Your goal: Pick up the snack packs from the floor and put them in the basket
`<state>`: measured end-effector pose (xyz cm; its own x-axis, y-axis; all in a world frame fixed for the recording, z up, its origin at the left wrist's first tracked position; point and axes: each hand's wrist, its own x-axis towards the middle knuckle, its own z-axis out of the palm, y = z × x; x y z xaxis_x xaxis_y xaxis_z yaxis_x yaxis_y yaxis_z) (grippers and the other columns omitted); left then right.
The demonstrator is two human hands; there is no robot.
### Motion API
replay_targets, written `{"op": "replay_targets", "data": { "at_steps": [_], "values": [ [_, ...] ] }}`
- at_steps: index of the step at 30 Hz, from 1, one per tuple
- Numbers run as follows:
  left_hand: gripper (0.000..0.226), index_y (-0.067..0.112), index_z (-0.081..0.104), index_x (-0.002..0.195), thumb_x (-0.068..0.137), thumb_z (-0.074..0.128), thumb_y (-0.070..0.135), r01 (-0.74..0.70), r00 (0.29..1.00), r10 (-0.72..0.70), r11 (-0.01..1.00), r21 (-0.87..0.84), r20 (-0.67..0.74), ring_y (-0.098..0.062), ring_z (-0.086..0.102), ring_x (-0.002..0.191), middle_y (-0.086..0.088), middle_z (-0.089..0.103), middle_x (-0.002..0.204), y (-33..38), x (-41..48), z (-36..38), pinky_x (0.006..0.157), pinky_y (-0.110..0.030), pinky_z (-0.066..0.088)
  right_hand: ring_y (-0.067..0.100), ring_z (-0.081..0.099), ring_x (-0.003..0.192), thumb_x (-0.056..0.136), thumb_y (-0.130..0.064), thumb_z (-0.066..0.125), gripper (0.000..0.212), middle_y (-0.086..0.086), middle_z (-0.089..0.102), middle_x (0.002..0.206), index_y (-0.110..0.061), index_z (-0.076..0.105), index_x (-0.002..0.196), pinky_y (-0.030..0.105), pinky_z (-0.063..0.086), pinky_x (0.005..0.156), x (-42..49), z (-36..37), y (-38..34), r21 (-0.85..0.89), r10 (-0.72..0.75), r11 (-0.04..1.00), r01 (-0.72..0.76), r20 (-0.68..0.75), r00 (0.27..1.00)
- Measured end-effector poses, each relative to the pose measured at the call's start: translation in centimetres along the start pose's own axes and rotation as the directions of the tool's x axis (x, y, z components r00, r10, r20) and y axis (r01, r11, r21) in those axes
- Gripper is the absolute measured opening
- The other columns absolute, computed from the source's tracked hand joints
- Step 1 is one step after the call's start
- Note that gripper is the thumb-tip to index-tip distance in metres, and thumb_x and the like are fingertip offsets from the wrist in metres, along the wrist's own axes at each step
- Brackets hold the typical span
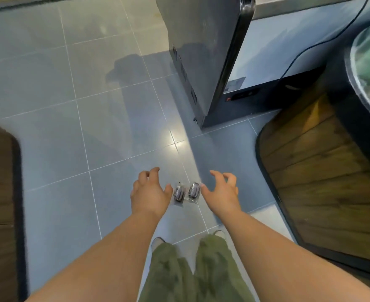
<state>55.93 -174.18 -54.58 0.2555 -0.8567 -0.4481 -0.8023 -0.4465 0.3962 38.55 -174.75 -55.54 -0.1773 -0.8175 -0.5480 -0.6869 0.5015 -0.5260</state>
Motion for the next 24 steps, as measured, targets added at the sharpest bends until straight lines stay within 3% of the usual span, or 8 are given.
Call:
{"op": "replay_targets", "data": {
  "at_steps": [9,14,20,24],
  "values": [
    [0.056,0.027,0.033,0.142,0.091,0.054,0.037,0.035,0.997,-0.035,0.999,-0.005,0.072,-0.029,0.035,0.126,-0.004,0.029,0.142,-4.1,12.8,15.3,0.103,-0.042,0.037,0.026,0.023,0.134,0.093,-0.044,0.052,0.05,-0.002,0.011,0.15,-0.035,0.037,0.14,0.039,0.041,0.1,15.2,10.2,7.8,-0.082,0.026,0.996,-0.018,0.1,0.995],
    [0.06,0.029,0.03,0.144,0.09,0.055,0.037,-0.002,0.991,-0.003,0.999,0.037,0.132,-0.031,0.034,0.129,-0.004,0.024,0.147,-8.5,18.9,25.5,0.105,-0.042,0.037,0.028,0.018,0.135,0.093,-0.037,0.054,0.048,-0.001,0.009,0.151,-0.036,0.038,0.138,0.036,0.035,0.102,22.6,17.6,14.3,-0.162,0.017,0.987,0.012,0.18,0.984],
    [0.076,0.038,0.01,0.149,0.088,0.055,0.042,-0.178,0.95,0.118,0.965,0.191,0.289,-0.035,0.028,0.133,-0.006,-0.003,0.154,-13.9,25.1,36.8,0.105,-0.041,0.037,0.032,0.018,0.135,0.092,-0.041,0.055,0.051,-0.004,0.001,0.152,-0.042,0.034,0.138,0.035,0.035,0.1,30.9,25.6,20.8,-0.21,0.072,0.977,-0.022,0.235,0.969],
    [0.094,0.049,-0.006,0.145,0.081,0.062,0.05,-0.152,0.939,0.087,0.973,0.175,0.333,-0.041,0.014,0.139,-0.002,-0.024,0.152,-16.7,28.5,43.8,0.107,-0.047,0.036,0.039,0.013,0.139,0.091,-0.048,0.053,0.056,-0.004,-0.013,0.156,-0.048,0.026,0.141,0.04,0.036,0.102,36.0,30.6,23.9,-0.244,0.136,0.967,-0.072,0.258,0.957]
  ]
}}
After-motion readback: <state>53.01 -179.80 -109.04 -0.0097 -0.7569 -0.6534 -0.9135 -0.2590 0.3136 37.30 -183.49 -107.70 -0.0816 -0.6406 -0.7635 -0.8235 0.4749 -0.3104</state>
